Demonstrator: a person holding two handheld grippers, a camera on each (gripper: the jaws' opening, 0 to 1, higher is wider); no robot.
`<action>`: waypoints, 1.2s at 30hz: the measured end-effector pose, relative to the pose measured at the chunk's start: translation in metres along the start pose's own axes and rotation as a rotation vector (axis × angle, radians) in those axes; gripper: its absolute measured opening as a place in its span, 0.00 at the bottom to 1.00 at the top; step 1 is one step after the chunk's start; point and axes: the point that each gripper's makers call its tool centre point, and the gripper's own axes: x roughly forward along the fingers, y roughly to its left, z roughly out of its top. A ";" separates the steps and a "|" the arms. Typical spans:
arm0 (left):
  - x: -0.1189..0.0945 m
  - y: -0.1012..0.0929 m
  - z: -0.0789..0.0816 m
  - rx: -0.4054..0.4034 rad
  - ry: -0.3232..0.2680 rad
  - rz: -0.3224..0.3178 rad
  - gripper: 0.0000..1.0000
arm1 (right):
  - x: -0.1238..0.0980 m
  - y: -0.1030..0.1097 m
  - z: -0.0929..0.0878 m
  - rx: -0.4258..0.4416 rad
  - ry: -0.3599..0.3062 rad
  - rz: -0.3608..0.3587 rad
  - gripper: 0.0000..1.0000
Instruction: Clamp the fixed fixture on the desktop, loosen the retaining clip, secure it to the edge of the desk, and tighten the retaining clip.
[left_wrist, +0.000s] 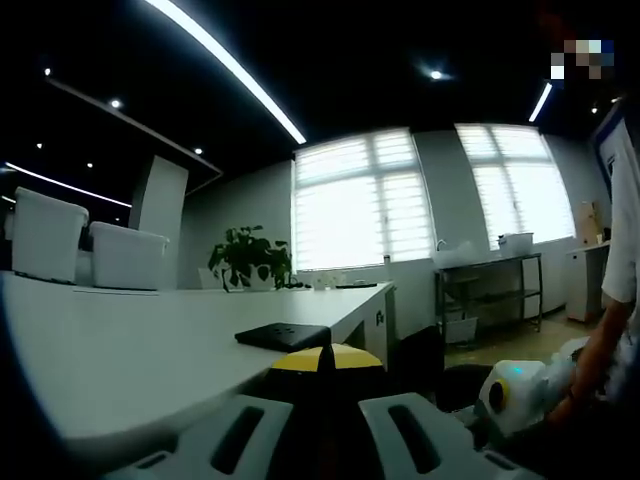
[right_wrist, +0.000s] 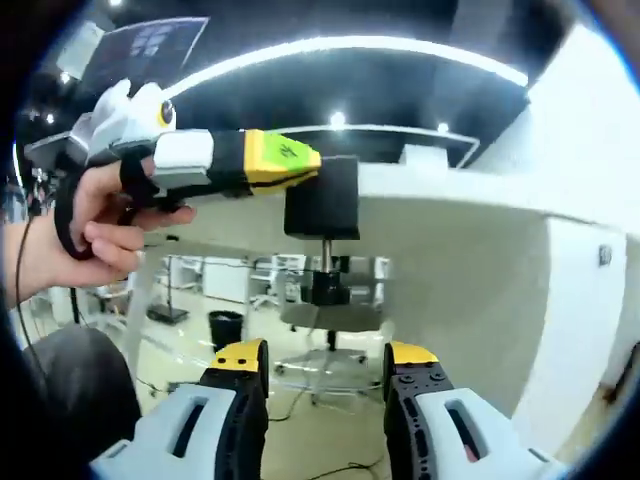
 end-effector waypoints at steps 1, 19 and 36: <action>0.000 0.000 0.000 0.001 0.001 0.001 0.03 | 0.002 -0.003 0.006 -0.028 -0.014 -0.024 0.41; 0.000 0.000 0.000 0.001 -0.001 0.002 0.03 | 0.067 -0.002 0.007 0.029 0.018 -0.024 0.30; -0.004 -0.002 0.000 0.003 0.003 0.003 0.03 | 0.071 0.011 0.006 -0.029 -0.056 0.416 0.27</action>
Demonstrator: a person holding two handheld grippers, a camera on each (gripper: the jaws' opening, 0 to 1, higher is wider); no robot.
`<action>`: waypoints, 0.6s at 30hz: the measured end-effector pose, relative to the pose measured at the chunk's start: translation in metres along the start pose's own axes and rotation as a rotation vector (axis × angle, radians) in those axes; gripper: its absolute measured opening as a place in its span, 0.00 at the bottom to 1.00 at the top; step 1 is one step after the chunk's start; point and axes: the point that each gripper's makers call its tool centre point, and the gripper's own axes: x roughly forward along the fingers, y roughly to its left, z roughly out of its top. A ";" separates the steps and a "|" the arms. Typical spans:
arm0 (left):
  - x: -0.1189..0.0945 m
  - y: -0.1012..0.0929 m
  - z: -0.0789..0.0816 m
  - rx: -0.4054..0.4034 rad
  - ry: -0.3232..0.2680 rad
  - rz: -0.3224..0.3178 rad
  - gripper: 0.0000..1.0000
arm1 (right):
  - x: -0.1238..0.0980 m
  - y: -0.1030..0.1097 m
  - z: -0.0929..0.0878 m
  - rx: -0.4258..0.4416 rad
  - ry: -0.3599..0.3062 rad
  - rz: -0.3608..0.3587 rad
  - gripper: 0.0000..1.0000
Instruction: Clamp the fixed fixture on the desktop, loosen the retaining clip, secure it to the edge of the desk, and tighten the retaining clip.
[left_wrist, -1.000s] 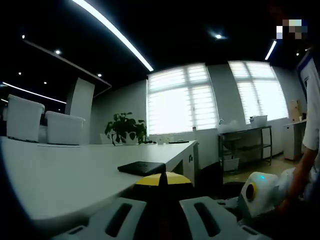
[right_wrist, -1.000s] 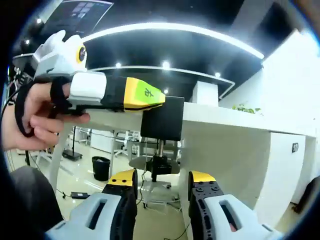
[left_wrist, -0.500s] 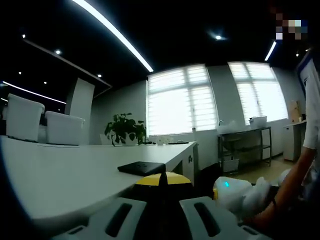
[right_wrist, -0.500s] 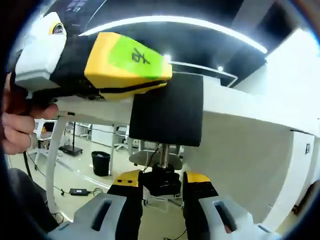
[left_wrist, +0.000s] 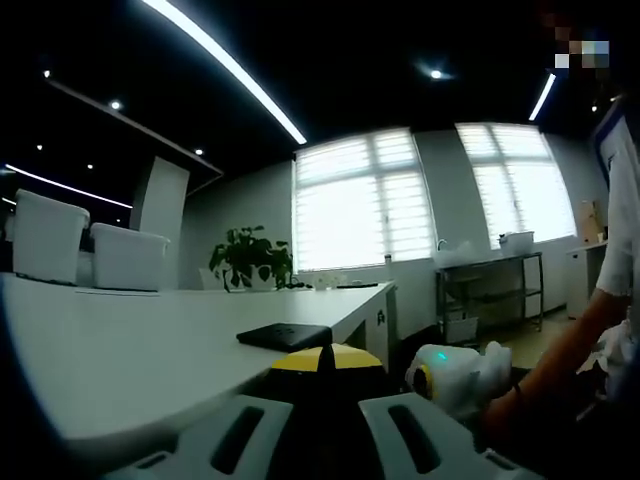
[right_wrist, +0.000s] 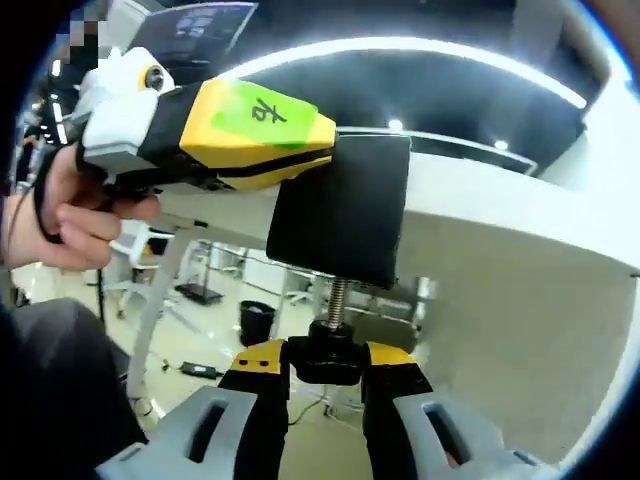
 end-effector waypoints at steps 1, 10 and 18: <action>0.000 0.000 0.000 0.001 0.000 -0.001 0.03 | 0.002 0.001 0.000 -0.010 -0.002 0.051 0.27; 0.000 0.000 0.000 -0.007 -0.003 -0.003 0.03 | 0.007 0.013 -0.003 0.020 0.022 0.371 0.26; -0.001 0.000 0.000 -0.006 -0.005 -0.003 0.03 | 0.002 0.011 -0.016 0.147 0.049 0.292 0.29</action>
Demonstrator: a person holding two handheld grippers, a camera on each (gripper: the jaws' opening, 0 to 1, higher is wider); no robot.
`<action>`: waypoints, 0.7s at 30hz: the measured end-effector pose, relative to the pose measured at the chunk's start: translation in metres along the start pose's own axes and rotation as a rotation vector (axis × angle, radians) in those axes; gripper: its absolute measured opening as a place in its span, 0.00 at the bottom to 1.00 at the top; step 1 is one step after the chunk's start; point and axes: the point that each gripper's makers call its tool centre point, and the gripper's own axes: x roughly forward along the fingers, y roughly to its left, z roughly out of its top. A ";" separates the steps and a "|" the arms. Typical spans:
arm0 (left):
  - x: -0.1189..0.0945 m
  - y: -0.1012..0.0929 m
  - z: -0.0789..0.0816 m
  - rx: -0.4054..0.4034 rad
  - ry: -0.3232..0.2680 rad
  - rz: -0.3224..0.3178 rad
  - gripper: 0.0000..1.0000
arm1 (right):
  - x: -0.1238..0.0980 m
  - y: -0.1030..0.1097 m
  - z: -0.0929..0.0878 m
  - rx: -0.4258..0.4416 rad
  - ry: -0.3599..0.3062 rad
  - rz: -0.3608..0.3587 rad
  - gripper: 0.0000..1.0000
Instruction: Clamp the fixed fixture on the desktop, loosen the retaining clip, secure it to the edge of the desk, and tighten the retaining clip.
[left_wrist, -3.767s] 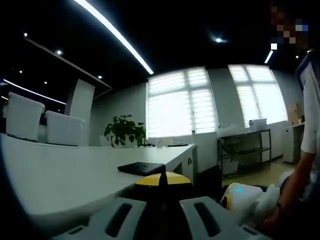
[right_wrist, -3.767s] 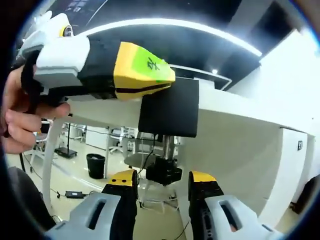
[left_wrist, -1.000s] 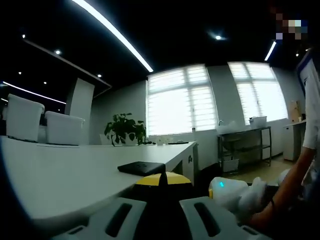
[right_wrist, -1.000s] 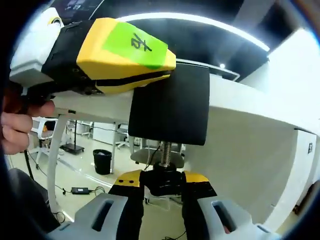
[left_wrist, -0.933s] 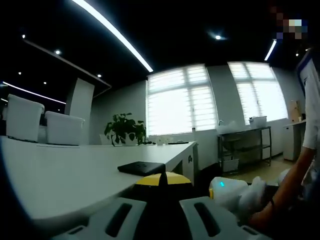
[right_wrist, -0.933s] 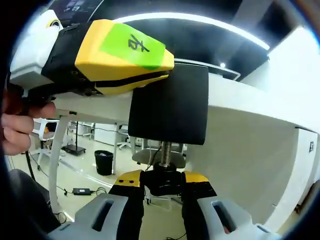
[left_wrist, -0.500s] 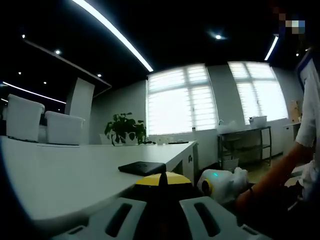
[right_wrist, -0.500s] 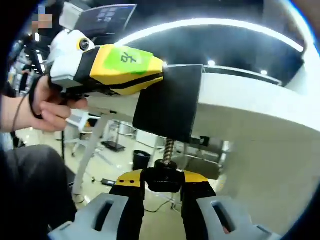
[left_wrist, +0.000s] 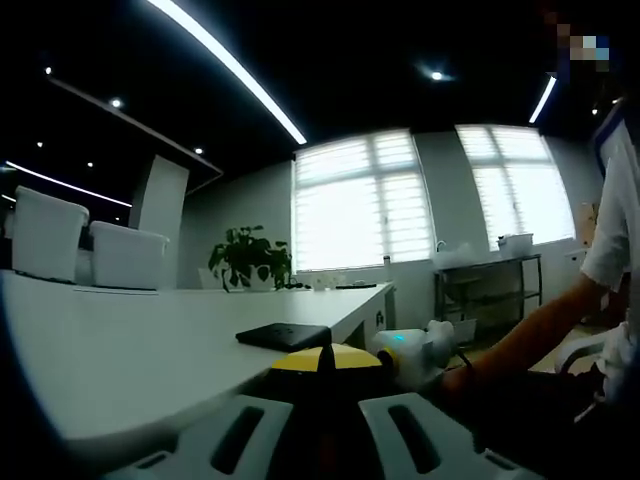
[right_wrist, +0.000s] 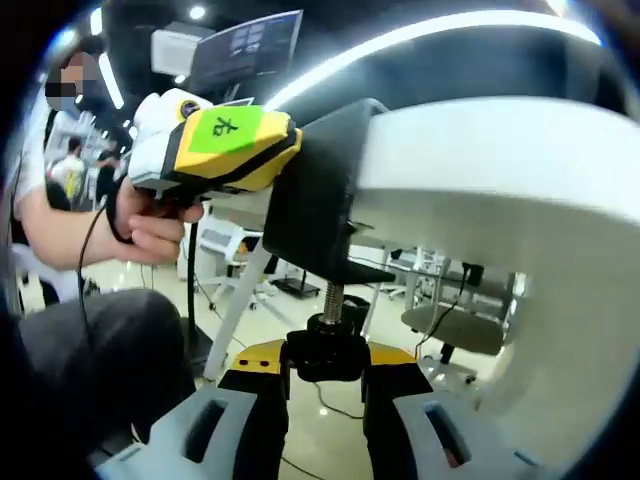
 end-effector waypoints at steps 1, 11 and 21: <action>0.000 0.000 0.000 0.002 0.001 0.000 0.03 | -0.003 -0.001 -0.006 0.020 -0.002 -0.028 0.31; 0.000 0.001 0.000 0.001 -0.001 0.004 0.03 | -0.087 0.014 -0.035 0.067 0.014 -0.604 0.41; 0.000 0.002 0.000 -0.004 -0.010 0.016 0.03 | -0.083 0.029 0.020 0.026 -0.078 -0.738 0.39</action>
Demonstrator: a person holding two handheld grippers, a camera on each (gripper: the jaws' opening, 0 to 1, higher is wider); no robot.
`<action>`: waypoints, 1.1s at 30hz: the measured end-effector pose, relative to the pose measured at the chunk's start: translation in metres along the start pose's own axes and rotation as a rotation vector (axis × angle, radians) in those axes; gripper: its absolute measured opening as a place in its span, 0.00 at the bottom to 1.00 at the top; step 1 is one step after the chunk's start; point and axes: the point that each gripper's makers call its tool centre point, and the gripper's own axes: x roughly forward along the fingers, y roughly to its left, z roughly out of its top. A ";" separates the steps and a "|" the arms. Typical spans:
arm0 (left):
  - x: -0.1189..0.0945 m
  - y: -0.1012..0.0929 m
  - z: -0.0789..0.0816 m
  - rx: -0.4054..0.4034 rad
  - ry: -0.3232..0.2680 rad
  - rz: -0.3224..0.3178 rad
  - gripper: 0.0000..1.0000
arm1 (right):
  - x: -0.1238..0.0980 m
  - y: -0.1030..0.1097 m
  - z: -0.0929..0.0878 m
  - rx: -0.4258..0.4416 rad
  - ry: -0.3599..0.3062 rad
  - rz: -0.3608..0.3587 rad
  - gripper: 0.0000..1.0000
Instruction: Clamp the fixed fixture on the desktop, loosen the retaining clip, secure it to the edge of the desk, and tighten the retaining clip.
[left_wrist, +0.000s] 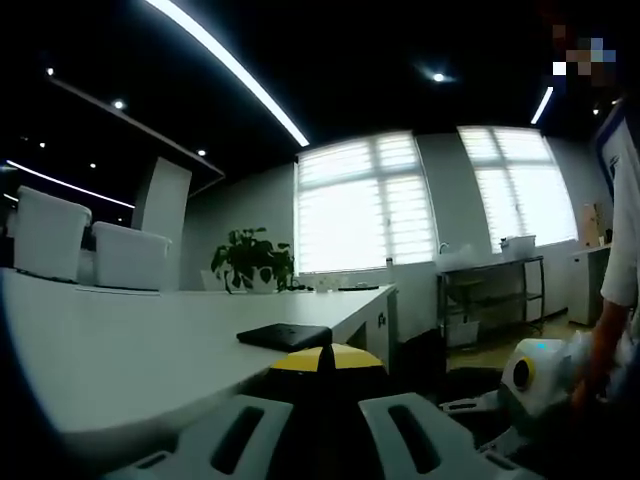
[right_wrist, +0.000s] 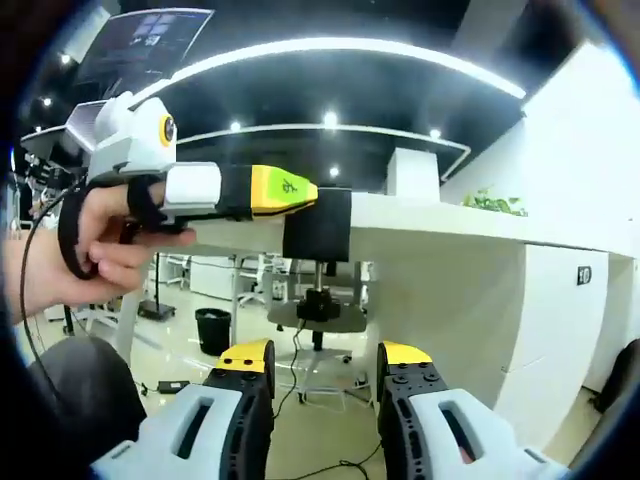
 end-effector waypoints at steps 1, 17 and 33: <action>0.000 0.000 0.000 0.001 0.001 0.000 0.03 | 0.004 0.000 0.003 0.025 -0.003 -0.007 0.39; -0.001 0.001 0.000 0.000 -0.002 -0.004 0.03 | 0.080 0.008 -0.002 -0.040 0.005 -0.036 0.27; 0.001 0.003 0.001 -0.003 0.005 -0.002 0.03 | 0.078 0.021 -0.003 -0.107 -0.027 0.325 0.26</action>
